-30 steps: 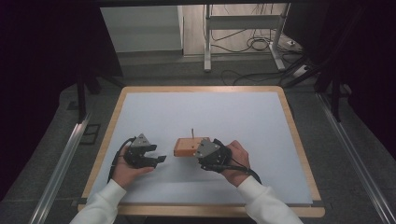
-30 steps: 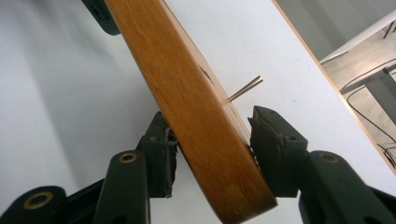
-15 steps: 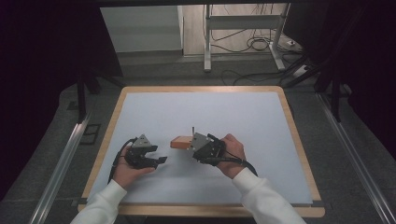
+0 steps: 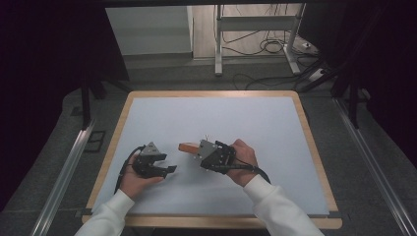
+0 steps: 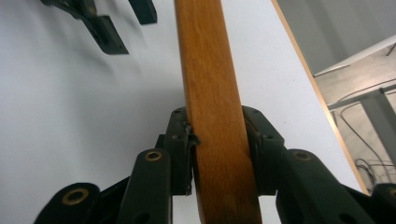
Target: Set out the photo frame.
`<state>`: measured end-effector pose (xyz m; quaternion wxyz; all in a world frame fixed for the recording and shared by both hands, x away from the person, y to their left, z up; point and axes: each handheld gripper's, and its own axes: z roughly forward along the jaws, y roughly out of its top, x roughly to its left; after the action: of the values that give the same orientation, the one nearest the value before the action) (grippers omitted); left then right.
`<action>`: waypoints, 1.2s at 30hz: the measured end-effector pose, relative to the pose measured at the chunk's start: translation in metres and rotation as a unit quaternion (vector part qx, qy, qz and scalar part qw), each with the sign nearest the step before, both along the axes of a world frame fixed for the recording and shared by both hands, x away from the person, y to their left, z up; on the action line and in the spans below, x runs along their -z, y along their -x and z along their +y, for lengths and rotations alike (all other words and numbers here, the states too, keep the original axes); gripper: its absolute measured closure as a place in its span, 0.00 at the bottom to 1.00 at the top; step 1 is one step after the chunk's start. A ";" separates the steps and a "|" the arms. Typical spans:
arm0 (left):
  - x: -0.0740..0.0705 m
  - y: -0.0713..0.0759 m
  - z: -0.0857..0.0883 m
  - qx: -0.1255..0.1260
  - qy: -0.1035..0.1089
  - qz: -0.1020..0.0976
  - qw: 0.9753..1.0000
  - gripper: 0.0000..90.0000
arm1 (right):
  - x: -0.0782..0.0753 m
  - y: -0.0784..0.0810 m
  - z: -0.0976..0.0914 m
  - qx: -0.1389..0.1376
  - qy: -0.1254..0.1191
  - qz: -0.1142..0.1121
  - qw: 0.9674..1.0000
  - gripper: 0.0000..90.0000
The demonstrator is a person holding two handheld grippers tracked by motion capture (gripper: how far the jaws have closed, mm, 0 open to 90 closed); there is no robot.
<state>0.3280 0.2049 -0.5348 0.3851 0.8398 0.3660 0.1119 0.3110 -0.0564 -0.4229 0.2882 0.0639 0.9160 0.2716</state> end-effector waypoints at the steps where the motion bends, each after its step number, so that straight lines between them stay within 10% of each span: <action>1: 0.000 0.000 0.000 0.001 -0.002 -0.001 1.000 0.37 | -0.002 0.001 -0.001 -0.002 -0.003 0.003 1.000 0.76; 13: 0.001 -0.001 0.000 0.001 -0.002 0.000 1.000 0.37 | -0.019 0.015 -0.021 -0.028 -0.023 0.059 0.998 0.77; 36: -0.003 0.001 0.000 -0.001 0.003 -0.004 1.000 0.36 | -0.024 -0.015 -0.032 0.028 -0.070 0.051 0.996 0.72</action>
<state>0.3268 0.2051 -0.5319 0.3893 0.8378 0.3654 0.1141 0.3264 -0.0889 -0.3991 0.2436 0.1235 0.9061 0.3231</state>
